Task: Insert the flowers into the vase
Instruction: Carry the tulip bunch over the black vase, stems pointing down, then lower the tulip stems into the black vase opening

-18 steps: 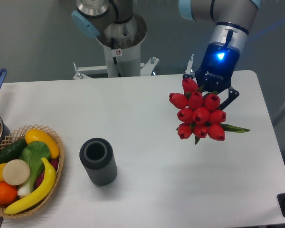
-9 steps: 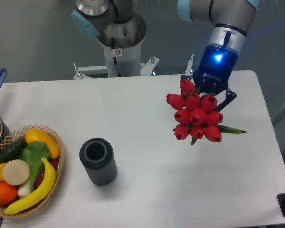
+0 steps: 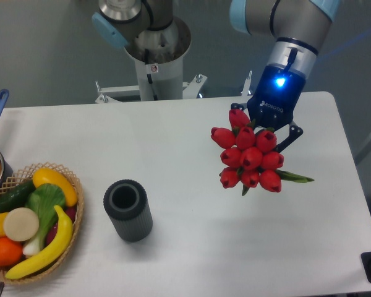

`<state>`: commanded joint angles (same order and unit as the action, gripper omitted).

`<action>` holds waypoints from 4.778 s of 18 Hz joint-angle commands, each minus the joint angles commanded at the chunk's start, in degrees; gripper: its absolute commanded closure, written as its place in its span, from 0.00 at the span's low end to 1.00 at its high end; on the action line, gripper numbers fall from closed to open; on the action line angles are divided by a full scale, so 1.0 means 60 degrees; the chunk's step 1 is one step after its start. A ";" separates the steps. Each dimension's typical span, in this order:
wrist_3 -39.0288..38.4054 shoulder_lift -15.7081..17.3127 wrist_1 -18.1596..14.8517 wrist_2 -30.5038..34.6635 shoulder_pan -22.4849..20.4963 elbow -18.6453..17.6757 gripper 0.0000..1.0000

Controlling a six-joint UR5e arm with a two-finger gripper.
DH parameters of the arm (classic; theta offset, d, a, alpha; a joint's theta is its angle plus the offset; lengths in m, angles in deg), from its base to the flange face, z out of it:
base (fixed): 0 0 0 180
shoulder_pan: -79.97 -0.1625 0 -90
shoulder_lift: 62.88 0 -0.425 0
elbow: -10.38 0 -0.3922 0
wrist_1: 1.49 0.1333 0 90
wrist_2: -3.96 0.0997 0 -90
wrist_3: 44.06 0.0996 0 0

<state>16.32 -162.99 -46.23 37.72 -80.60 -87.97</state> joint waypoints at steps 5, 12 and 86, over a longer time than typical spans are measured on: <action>0.0307 0.0000 0.0015 -0.1727 0.0190 0.0000 0.66; 0.0337 0.0000 0.0015 -0.3339 0.0731 -0.0073 0.66; 0.1568 -0.2168 0.0118 -0.3402 0.2373 -0.1215 0.00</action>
<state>25.72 -176.00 -45.52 17.31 -66.36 -95.26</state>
